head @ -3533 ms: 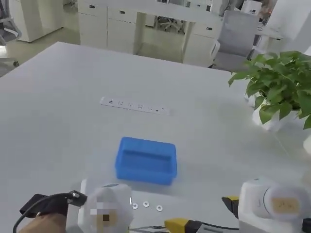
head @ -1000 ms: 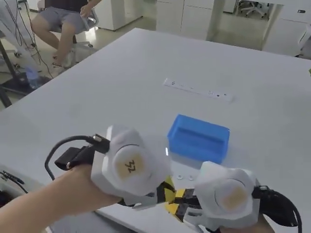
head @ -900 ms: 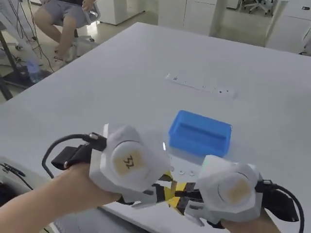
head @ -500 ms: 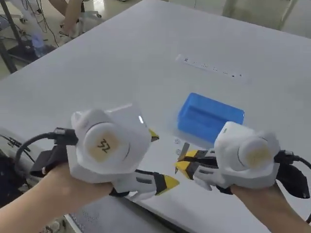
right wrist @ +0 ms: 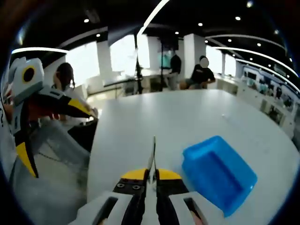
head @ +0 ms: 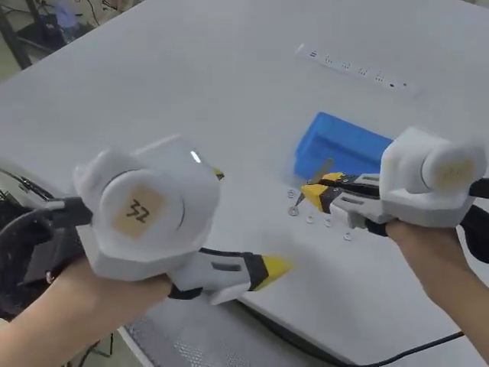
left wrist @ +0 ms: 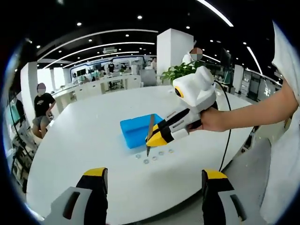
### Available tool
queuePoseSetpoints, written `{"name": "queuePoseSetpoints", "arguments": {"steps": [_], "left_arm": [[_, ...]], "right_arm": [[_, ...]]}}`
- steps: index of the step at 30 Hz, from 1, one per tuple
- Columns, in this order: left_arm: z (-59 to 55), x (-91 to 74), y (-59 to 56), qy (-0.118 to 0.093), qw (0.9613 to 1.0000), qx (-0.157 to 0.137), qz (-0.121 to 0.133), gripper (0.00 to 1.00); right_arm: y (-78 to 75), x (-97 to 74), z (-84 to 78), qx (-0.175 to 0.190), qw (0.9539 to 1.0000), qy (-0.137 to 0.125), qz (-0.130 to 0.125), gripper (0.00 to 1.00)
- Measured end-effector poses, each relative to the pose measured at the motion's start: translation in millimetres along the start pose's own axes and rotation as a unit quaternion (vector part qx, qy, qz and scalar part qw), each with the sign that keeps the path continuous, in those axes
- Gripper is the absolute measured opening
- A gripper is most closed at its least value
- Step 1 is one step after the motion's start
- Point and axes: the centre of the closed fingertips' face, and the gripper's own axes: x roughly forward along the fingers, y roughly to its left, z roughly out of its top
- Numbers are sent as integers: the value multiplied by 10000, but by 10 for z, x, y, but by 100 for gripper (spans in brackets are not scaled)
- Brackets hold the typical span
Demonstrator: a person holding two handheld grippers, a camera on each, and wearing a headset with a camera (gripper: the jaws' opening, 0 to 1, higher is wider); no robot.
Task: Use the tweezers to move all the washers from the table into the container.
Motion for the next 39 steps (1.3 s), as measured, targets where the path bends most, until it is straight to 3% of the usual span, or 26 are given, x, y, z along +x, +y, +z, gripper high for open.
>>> {"name": "queuePoseSetpoints", "arguments": {"steps": [17,33,39], "left_arm": [[-5,-52,50,51,9995,-10,296,93],[-92,-41,35,241,9991,61,351,90],[-47,-21,16,224,9990,130,358,90]], "right_arm": [[2,239,-229,-170,9989,306,303,4],[-32,288,-271,-401,9981,384,268,4],[-26,277,-304,-318,9985,360,246,4]]}}
